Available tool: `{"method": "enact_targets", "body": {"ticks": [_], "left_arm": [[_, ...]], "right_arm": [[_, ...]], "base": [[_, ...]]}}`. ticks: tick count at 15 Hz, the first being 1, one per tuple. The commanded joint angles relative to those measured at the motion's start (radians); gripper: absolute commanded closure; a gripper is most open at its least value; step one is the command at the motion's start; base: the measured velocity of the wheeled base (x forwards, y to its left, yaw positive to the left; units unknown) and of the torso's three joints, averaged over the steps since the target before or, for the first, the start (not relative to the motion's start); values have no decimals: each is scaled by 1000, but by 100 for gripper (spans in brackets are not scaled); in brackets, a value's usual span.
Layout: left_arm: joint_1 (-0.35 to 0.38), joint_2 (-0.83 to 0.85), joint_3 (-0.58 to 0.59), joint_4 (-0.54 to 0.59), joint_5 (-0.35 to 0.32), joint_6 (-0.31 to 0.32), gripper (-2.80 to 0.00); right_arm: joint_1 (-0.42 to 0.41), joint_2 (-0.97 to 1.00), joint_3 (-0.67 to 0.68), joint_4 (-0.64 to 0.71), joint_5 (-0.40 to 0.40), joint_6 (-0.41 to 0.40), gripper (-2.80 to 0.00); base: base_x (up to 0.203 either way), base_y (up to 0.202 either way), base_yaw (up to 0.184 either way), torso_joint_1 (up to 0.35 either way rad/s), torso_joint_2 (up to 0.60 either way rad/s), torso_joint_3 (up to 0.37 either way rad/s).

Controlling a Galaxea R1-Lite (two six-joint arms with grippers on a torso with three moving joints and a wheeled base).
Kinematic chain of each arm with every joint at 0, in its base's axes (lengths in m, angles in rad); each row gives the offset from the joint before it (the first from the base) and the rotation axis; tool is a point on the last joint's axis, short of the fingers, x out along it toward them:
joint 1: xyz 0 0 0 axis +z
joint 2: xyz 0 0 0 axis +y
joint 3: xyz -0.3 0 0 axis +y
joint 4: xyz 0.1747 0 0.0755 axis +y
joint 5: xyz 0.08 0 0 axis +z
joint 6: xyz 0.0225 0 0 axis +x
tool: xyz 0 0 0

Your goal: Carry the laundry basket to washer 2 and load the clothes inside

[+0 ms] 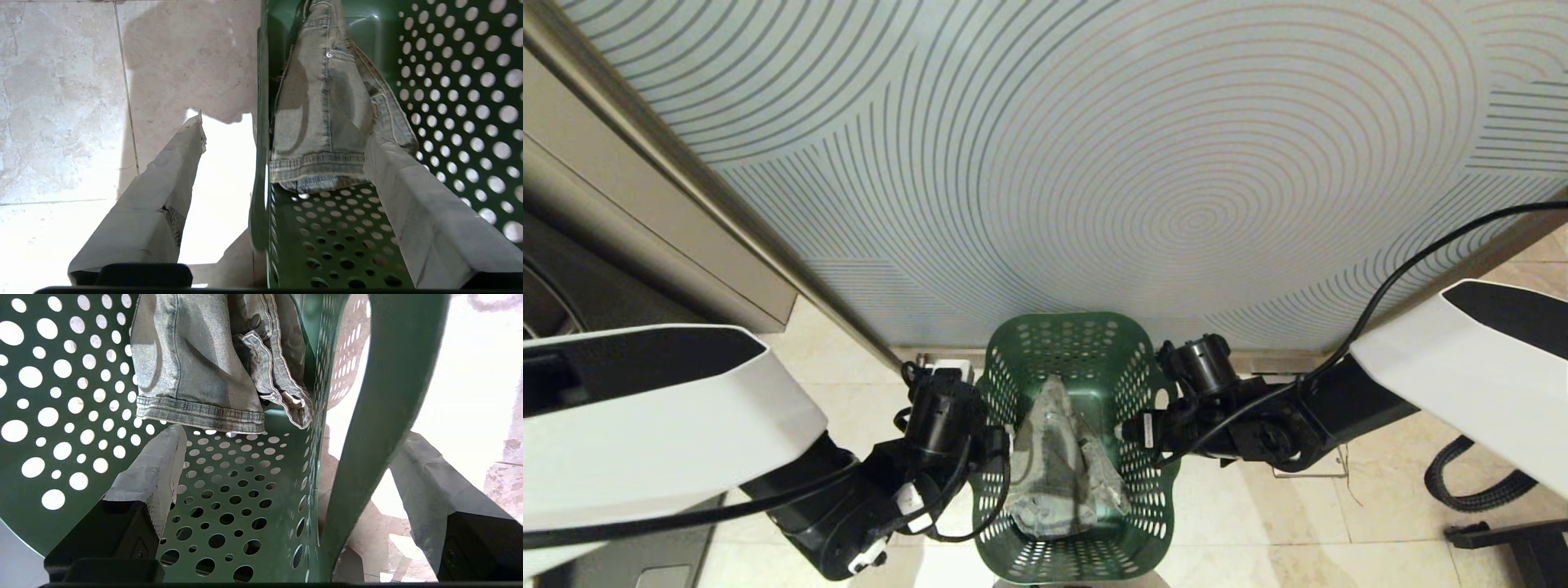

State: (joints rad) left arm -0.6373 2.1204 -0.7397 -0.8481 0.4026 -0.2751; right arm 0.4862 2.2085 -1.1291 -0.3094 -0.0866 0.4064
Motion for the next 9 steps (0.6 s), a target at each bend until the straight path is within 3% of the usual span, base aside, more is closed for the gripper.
{"method": "enact_targets", "body": {"ticks": [1, 9], "left_arm": [[11, 54, -21, -13, 2, -1, -280], [19, 121, -67, -14, -24, -3, -280]], "right_arm": [[0, 0, 5, -2, -1, 3, -280], [-1, 10, 3, -12, -1, 3, -280]], "base": [[0, 0, 0, 0, 0, 0], [0, 0, 0, 0, 0, 0]]}}
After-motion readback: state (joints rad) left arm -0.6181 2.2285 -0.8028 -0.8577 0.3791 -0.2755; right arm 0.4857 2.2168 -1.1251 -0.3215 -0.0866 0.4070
